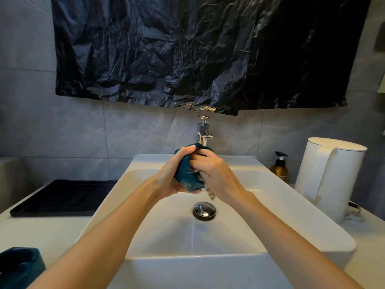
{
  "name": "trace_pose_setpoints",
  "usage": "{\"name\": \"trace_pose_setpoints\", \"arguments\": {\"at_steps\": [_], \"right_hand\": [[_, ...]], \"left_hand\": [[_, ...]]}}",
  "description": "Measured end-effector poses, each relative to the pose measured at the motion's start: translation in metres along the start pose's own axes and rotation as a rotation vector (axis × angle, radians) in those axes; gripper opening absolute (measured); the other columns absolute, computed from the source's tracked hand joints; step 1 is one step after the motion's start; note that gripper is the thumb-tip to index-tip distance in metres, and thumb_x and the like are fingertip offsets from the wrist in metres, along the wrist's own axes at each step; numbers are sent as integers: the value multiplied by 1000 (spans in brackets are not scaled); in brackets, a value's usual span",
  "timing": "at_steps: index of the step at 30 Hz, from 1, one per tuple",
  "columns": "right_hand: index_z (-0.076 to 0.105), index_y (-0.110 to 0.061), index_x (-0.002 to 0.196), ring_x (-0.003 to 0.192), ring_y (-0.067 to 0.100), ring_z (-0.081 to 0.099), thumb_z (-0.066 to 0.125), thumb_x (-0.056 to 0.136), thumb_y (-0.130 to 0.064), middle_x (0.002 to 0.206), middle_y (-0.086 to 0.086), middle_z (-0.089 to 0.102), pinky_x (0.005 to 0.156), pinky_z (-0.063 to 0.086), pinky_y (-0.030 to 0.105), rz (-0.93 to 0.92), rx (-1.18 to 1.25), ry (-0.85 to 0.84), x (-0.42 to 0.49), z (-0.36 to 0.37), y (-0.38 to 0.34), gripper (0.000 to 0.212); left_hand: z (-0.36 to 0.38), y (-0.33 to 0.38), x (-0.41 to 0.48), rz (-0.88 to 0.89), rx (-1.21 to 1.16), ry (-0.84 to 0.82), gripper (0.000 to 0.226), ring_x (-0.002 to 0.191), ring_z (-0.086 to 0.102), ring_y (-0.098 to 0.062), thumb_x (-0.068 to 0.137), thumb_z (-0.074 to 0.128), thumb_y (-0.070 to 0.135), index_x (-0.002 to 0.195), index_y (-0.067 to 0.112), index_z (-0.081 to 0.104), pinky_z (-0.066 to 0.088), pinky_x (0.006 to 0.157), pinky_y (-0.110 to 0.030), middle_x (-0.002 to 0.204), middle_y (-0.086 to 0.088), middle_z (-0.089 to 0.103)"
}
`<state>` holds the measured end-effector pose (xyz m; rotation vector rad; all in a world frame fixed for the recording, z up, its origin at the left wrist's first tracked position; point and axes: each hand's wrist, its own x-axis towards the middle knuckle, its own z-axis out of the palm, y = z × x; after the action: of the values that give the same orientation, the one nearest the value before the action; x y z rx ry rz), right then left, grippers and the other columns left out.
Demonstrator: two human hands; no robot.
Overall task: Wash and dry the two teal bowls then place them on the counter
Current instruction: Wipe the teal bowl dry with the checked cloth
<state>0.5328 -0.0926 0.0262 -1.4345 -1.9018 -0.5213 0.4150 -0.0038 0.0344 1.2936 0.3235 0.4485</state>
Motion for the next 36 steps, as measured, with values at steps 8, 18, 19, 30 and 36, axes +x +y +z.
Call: {"name": "trace_pose_setpoints", "arguments": {"at_steps": [8,18,19,30,36], "right_hand": [[62,-14,107,92,26,62,65,85,-13,99,6,67,71,55,38,164,-377,-33,0,-6,-3,22],[47,-19,65,67,13,50,42,87,6,70,-1,55,57,37,22,341,138,-281,-4,-5,-8,33],[48,-15,66,69,17,53,40,88,6,71,4,55,57,40,26,381,222,-260,-4,-3,-8,31],[66,-25,85,82,15,59,45,90,0,83,-3,66,74,49,22,689,694,315,3,-25,-1,33],[57,-23,99,83,7,55,52,94,-15,90,-6,60,73,46,26,644,420,642,0,-27,16,11]], "left_hand": [[3,5,-3,58,4,48,59,89,62,-28,70,64,48,125,25,57,55,63,-38,106,-12,63],[1,2,-1,92,173,81,41,102,60,-22,89,54,44,128,50,45,56,82,-44,121,-2,57],[1,1,-1,93,177,86,40,102,60,-21,89,54,44,127,50,45,55,83,-44,121,-2,57],[-9,6,-2,112,-55,82,43,92,66,-29,79,64,44,122,41,58,56,72,-47,114,-6,63],[-9,9,-4,55,-37,50,38,89,66,-31,78,61,46,114,33,62,56,72,-45,104,-7,67]]}}
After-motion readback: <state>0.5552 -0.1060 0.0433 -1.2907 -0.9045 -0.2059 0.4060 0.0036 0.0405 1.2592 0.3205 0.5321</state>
